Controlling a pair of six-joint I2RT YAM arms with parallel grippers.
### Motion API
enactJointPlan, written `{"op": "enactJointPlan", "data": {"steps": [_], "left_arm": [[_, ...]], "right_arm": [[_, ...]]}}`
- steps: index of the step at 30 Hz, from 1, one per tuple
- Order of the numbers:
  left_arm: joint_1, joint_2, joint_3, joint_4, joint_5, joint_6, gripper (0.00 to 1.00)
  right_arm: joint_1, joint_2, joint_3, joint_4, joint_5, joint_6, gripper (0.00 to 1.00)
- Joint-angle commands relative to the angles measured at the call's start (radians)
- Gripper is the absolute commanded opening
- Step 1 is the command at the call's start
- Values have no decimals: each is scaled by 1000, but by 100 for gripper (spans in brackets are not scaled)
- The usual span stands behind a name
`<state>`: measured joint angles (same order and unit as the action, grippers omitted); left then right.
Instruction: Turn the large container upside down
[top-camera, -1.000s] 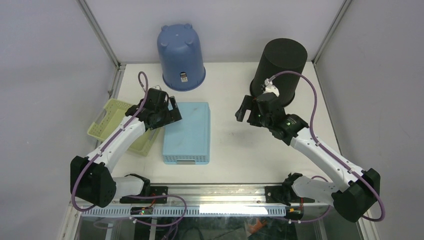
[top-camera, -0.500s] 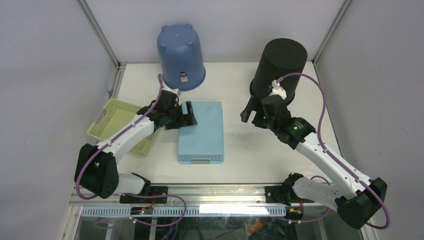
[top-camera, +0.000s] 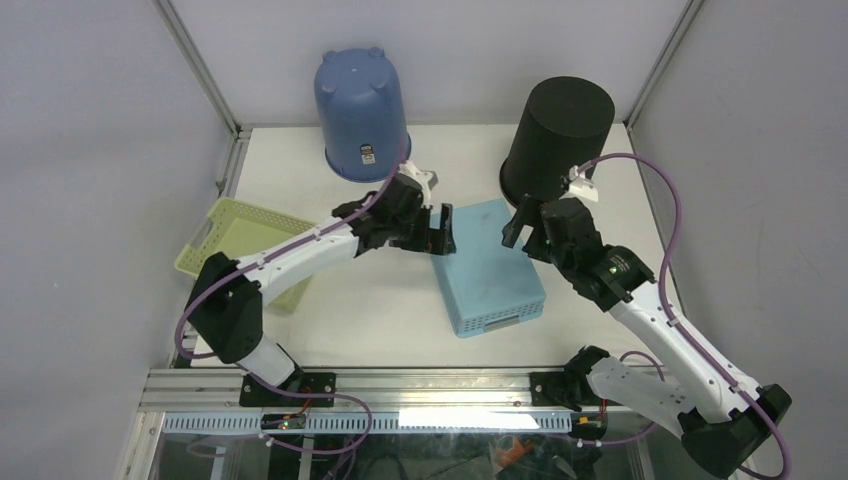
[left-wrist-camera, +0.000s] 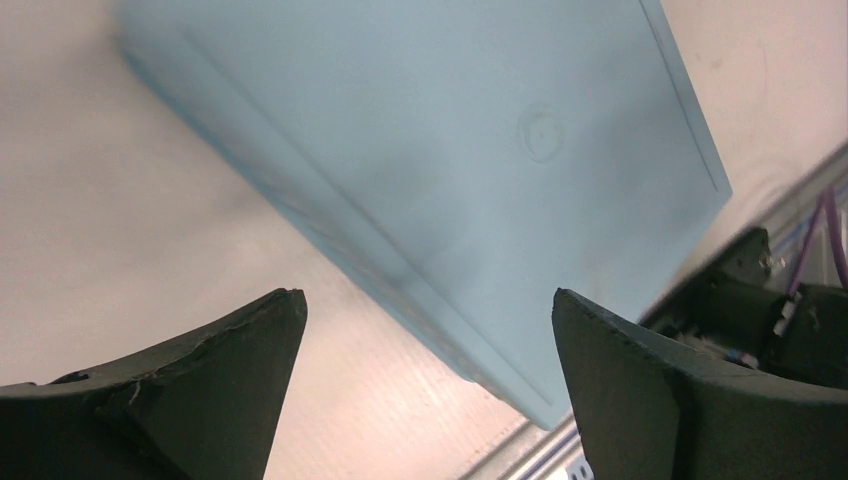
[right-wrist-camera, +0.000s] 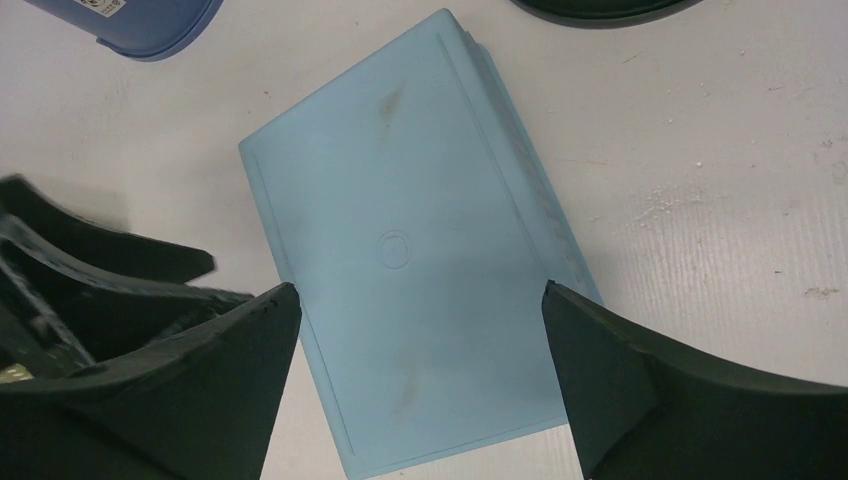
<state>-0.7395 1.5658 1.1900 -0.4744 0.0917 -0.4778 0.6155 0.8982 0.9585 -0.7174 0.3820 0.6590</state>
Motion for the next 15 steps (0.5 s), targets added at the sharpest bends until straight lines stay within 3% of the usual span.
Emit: {"op": "enactJointPlan", "data": {"steps": [1, 9, 15], "left_arm": [[184, -195, -42, -124, -154, 80, 99], [321, -294, -77, -302, -441, 53, 99], [388, -255, -129, -285, -632, 1, 99]], "right_arm": [[-5, 8, 5, 42, 24, -20, 95], [-5, 136, 50, 85, -64, -85, 95], [-5, 167, 46, 129, -120, -93, 95]]}}
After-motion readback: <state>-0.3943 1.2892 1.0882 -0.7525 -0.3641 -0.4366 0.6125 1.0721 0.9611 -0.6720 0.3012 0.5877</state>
